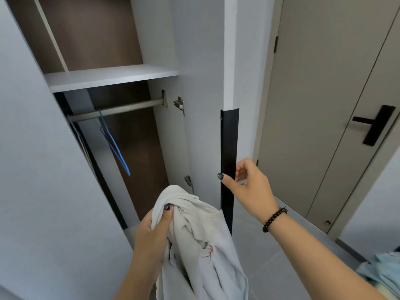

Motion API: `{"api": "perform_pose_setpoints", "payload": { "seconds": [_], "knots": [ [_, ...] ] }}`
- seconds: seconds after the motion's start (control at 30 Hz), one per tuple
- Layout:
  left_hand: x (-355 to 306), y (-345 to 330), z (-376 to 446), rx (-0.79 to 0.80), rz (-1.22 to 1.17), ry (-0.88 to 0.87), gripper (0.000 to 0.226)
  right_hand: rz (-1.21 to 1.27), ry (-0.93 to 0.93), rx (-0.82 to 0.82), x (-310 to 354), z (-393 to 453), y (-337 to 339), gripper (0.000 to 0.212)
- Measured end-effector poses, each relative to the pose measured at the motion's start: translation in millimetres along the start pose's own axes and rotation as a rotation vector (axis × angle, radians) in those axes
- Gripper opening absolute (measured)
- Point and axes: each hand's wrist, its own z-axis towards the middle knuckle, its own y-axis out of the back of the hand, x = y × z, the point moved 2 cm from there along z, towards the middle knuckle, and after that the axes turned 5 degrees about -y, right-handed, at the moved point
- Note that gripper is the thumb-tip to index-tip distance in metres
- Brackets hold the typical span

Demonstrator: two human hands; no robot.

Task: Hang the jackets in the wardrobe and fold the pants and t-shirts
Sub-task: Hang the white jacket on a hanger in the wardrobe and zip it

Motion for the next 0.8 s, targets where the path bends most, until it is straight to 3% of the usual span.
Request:
{"api": "perform_pose_setpoints", "payload": {
  "seconds": [0.13, 0.33, 0.5, 0.6, 0.63, 0.7, 0.8],
  "knots": [
    [-2.2, -9.5, 2.2, -0.013, 0.012, -0.001, 0.030, 0.024, -0.045, -0.055, -16.4, 13.3, 23.1, 0.026],
    [-19.2, -11.6, 5.6, -0.003, 0.024, -0.082, 0.010, 0.075, -0.107, -0.132, -32.2, 26.6, 38.1, 0.019],
    [-27.3, -1.5, 13.1, 0.019, 0.100, -0.174, 0.012, 0.079, -0.184, -0.193, -33.1, 28.2, 28.6, 0.033],
    [-31.6, 10.6, 24.8, 0.059, 0.184, -0.247, 0.019, -0.091, 0.113, -0.497, -6.7, 9.9, 15.7, 0.057],
    [-33.8, 14.2, 29.8, 0.086, 0.212, -0.270, 0.022, -0.111, 0.243, -0.524, 5.5, 0.8, 6.0, 0.058],
    [-39.4, 21.6, 41.8, 0.133, 0.265, -0.302, 0.024, -0.117, 0.422, -0.346, 22.7, -13.7, -22.5, 0.060],
    [-47.3, 35.8, 63.6, 0.156, 0.348, -0.361, 0.016, -0.072, 0.364, 0.247, 36.3, -28.1, -76.4, 0.080]
  ]
}}
